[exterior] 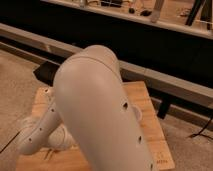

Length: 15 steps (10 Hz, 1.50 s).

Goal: Place the eraser on the white sponge

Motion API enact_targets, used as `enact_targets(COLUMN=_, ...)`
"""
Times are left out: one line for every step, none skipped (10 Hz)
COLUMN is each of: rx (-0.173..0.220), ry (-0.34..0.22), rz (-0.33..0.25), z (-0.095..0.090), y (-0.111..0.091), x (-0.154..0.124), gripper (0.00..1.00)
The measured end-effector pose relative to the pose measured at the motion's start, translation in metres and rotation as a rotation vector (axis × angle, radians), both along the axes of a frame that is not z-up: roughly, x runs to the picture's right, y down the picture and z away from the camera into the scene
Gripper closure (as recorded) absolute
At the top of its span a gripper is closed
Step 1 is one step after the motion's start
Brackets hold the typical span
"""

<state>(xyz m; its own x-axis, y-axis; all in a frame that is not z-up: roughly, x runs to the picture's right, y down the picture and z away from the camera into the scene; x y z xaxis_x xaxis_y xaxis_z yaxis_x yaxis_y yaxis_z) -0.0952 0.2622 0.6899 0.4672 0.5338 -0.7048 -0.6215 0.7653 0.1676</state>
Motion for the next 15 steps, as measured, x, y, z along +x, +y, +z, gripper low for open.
enact_targets(rx=-0.020, ry=0.017, rz=-0.017, z=0.003, y=0.008, x=0.006, gripper=1.00)
enact_targets(rx=-0.040, ry=0.027, rz=-0.037, z=0.006, y=0.016, x=0.009, gripper=1.00)
enact_targets(rx=-0.064, ry=0.035, rz=-0.061, z=0.012, y=0.025, x=0.010, gripper=1.00)
enact_targets(rx=-0.078, ry=0.036, rz=-0.073, z=0.015, y=0.030, x=0.008, gripper=1.00)
enact_targets(rx=-0.093, ry=0.031, rz=-0.086, z=0.021, y=0.036, x=0.002, gripper=1.00)
enact_targets(rx=-0.098, ry=0.029, rz=-0.090, z=0.024, y=0.039, x=0.000, gripper=1.00)
enact_targets(rx=-0.104, ry=0.021, rz=-0.090, z=0.028, y=0.041, x=-0.005, gripper=1.00)
enact_targets(rx=-0.103, ry=0.018, rz=-0.090, z=0.029, y=0.041, x=-0.008, gripper=1.00)
enact_targets(rx=-0.097, ry=0.017, rz=-0.086, z=0.031, y=0.039, x=-0.009, gripper=1.00)
enact_targets(rx=-0.085, ry=0.014, rz=-0.078, z=0.032, y=0.035, x=-0.011, gripper=1.00)
enact_targets(rx=-0.076, ry=0.013, rz=-0.073, z=0.033, y=0.031, x=-0.012, gripper=1.00)
enact_targets(rx=-0.061, ry=0.014, rz=-0.061, z=0.033, y=0.027, x=-0.013, gripper=1.00)
enact_targets(rx=-0.048, ry=0.013, rz=-0.055, z=0.034, y=0.022, x=-0.013, gripper=1.00)
enact_targets(rx=-0.033, ry=0.017, rz=-0.046, z=0.033, y=0.016, x=-0.012, gripper=1.00)
enact_targets(rx=-0.025, ry=0.020, rz=-0.040, z=0.033, y=0.012, x=-0.011, gripper=1.00)
